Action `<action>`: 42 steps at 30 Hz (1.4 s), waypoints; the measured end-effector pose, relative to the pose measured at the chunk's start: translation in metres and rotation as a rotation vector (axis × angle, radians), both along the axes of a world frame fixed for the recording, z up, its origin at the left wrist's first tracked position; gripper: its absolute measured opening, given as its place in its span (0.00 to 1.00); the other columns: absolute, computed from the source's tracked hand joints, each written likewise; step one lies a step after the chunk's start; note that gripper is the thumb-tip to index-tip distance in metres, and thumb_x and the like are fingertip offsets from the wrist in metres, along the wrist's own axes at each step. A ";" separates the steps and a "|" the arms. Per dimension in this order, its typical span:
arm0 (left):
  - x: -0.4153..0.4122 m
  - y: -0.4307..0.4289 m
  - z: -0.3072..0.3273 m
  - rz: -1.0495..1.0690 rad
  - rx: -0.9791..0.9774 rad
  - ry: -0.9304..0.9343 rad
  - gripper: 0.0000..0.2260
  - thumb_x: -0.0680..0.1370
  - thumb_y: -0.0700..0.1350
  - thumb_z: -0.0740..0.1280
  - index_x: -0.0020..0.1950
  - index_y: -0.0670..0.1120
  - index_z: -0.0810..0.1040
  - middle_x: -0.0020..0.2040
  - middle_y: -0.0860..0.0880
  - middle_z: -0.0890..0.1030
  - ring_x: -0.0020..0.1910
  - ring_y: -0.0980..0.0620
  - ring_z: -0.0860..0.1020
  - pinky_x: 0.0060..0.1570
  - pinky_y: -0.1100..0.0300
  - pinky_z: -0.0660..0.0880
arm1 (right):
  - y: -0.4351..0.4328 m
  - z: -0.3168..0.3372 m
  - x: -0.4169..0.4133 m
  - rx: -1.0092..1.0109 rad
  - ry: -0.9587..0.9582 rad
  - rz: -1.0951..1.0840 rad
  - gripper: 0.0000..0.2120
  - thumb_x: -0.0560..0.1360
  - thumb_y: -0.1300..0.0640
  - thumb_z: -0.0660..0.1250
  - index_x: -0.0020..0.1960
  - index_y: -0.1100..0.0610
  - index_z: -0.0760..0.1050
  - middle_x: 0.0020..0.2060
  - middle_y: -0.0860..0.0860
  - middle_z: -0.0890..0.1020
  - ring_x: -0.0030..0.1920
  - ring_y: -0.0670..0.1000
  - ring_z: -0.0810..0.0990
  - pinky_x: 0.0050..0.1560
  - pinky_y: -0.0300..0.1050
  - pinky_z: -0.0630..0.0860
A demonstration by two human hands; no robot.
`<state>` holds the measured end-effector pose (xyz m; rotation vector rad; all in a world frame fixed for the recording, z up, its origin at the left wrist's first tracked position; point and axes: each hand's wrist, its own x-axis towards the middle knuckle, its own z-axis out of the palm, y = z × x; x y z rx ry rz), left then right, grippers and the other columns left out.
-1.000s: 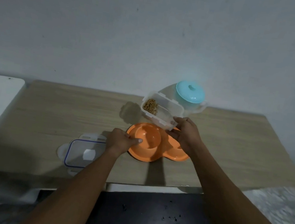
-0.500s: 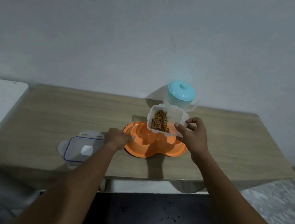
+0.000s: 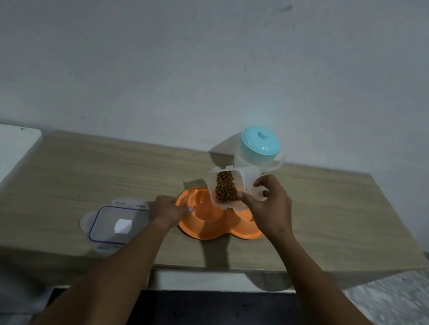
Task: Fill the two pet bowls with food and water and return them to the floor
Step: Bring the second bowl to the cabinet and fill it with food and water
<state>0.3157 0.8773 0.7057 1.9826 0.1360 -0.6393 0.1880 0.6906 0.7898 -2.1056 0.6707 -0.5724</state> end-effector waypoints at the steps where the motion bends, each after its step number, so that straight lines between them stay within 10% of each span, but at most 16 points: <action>1: 0.000 0.000 0.001 -0.002 -0.003 0.004 0.12 0.66 0.48 0.80 0.44 0.45 0.83 0.45 0.44 0.85 0.46 0.44 0.83 0.52 0.46 0.81 | 0.000 0.000 0.000 -0.007 -0.003 0.003 0.19 0.67 0.49 0.82 0.49 0.50 0.76 0.45 0.39 0.79 0.51 0.55 0.80 0.40 0.63 0.83; 42: -0.004 0.005 0.012 0.011 0.003 -0.015 0.10 0.65 0.48 0.81 0.36 0.48 0.81 0.41 0.48 0.84 0.45 0.47 0.83 0.54 0.49 0.80 | -0.010 -0.014 0.003 -0.001 -0.003 0.109 0.16 0.63 0.44 0.79 0.37 0.49 0.74 0.44 0.47 0.85 0.47 0.54 0.85 0.40 0.65 0.82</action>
